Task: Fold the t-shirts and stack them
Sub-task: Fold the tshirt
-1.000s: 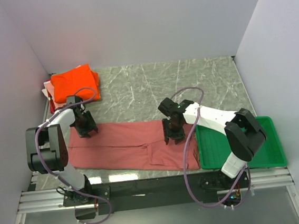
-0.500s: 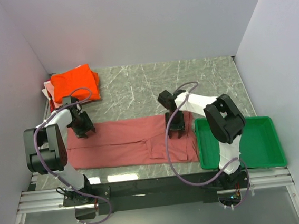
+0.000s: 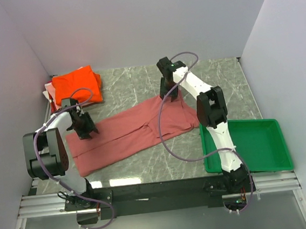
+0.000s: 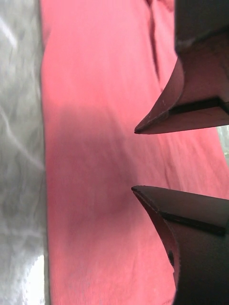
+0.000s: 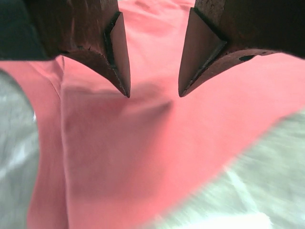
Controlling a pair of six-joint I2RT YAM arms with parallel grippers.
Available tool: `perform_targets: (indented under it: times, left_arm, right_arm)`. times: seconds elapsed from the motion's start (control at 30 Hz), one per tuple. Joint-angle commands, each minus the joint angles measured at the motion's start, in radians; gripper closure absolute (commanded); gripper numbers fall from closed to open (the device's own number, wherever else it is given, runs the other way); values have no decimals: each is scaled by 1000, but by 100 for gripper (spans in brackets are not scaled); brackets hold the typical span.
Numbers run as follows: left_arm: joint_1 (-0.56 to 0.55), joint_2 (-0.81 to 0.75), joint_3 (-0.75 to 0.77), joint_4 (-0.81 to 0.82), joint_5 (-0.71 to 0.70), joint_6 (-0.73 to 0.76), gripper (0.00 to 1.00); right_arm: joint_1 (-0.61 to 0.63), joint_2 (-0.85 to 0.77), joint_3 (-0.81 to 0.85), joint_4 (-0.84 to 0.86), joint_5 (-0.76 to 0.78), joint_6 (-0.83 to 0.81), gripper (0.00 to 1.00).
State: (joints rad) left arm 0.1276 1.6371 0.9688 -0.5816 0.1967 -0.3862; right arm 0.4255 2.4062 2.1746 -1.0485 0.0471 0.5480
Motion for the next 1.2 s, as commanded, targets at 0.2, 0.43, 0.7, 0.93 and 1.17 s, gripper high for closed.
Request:
perform_targets:
  times: [0.2, 0.43, 0.7, 0.93, 1.17]
  left_arm:
    - [-42, -149, -50, 69, 113, 38, 46]
    - [-78, -143, -91, 92, 115, -19, 46]
    - [-97, -109, -139, 112, 61, -83, 46]
    - [-117, -103, -192, 126, 41, -92, 46]
    - [-175, -60, -190, 91, 17, -118, 46]
  right_arm:
    - [7, -248, -151, 171, -44, -29, 48]
    - [22, -438, -418, 165, -38, -33, 48]
    - [27, -604, -804, 301, -79, 7, 48]
    - [22, -489, -796, 288, -49, 12, 49]
    - [-8, -335, -678, 252, -49, 29, 49]
